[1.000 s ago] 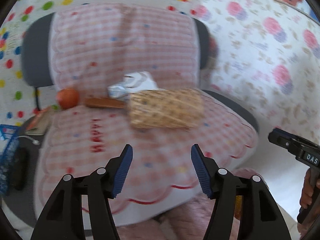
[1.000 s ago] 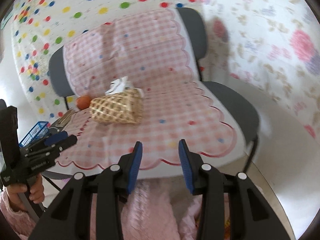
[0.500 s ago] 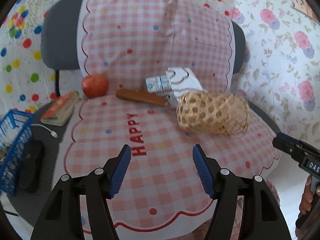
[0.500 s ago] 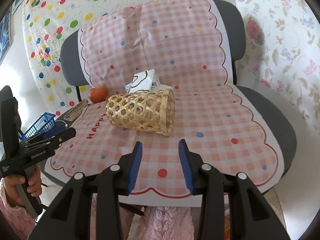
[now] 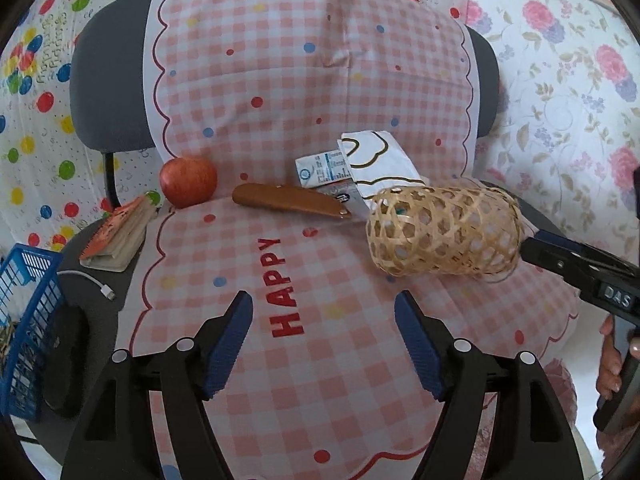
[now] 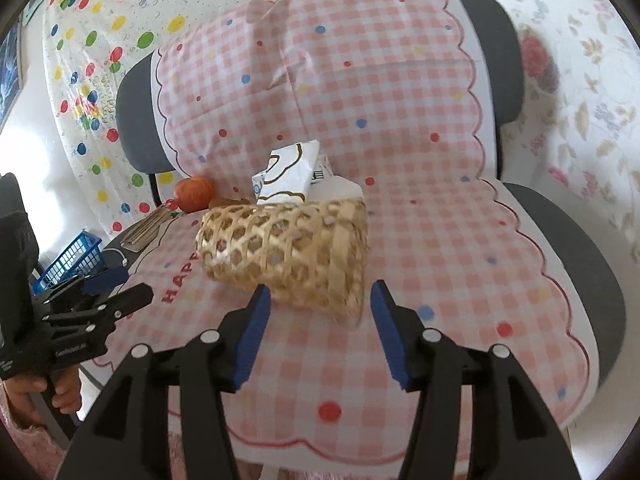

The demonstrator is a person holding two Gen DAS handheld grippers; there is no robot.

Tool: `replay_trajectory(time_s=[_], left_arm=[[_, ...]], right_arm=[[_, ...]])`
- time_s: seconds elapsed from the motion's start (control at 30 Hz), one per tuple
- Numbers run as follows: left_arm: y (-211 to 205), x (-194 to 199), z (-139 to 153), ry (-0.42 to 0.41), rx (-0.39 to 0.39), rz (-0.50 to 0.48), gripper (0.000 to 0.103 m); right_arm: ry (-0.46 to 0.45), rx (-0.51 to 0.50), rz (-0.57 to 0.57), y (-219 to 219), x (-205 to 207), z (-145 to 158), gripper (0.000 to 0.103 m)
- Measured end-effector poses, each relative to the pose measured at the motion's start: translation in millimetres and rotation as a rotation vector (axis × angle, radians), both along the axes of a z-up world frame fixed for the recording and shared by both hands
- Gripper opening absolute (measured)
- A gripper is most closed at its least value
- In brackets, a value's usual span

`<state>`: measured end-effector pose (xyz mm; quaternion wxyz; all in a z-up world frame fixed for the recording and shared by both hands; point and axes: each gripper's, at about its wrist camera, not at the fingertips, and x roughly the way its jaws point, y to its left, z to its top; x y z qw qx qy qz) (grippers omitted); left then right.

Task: Collect trash
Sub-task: 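Grasp the woven bamboo basket on the chair with the right gripper, then grasp the white paper packet with the left gripper while the right lifts the basket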

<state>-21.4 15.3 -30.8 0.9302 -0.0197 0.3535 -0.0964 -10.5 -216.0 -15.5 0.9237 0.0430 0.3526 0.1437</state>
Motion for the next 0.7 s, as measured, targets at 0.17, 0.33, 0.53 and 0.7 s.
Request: replay_trajectory(time_s=[0.17, 0.33, 0.53, 0.7], left_arm=[[-0.5, 0.0, 0.3, 0.007, 0.007, 0.004, 0.074], [-4.7, 0.9, 0.7, 0.013, 0.008, 0.005, 0.074], [-11.8, 0.6, 1.2, 0.012, 0.013, 0.000, 0.074], [-16.0, -3.8, 4.9, 0.009, 0.014, 0.000, 0.074]], right_arm=[[0.012, -0.002, 0.021, 0.4, 25.2, -7.0, 0.064], [0.044, 0.091, 0.091, -8.3, 42.6, -17.4, 0.069], [0.021, 0.103, 0.223, 7.7, 22.8, -13.5, 0.033], [-0.038, 0.074, 0.307, 23.7, -7.2, -4.3, 0.006]])
